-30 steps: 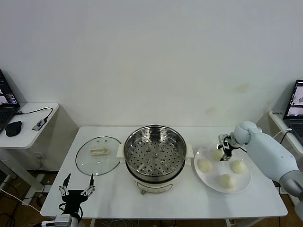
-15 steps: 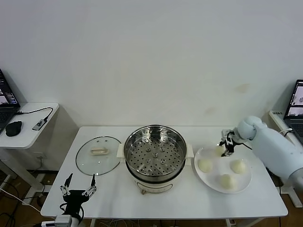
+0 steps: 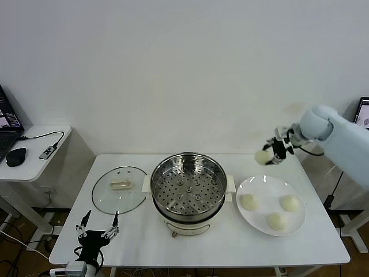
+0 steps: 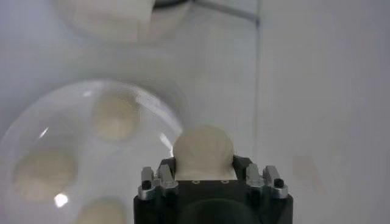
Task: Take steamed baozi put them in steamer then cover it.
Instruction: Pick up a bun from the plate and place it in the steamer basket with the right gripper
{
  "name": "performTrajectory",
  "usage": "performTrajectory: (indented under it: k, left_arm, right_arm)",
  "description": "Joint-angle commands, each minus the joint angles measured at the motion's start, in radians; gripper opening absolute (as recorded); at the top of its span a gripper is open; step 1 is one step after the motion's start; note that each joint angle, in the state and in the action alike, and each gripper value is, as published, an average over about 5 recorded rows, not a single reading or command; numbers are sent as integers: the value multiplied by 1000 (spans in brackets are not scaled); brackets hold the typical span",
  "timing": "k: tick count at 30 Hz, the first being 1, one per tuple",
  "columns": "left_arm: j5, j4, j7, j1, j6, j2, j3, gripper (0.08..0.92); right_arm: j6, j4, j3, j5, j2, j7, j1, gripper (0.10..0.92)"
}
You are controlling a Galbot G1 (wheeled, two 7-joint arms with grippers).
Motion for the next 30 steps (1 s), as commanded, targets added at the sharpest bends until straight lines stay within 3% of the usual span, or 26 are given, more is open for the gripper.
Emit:
performTrajectory:
  k: [1,11,30]
  left_arm:
    - [-64,5,13,5,-1,3,-18,823]
    - [-61,2,13,16,-11,-11,-32,823]
    - [-62,1,14,14,-10,-13,-54,823]
  right_arm:
    - [53,71,-193,207,137,63,221,585]
    - [200,60,-291,148,303,103,191,585]
    - [515,-97,-359,-304,495,154,72,587]
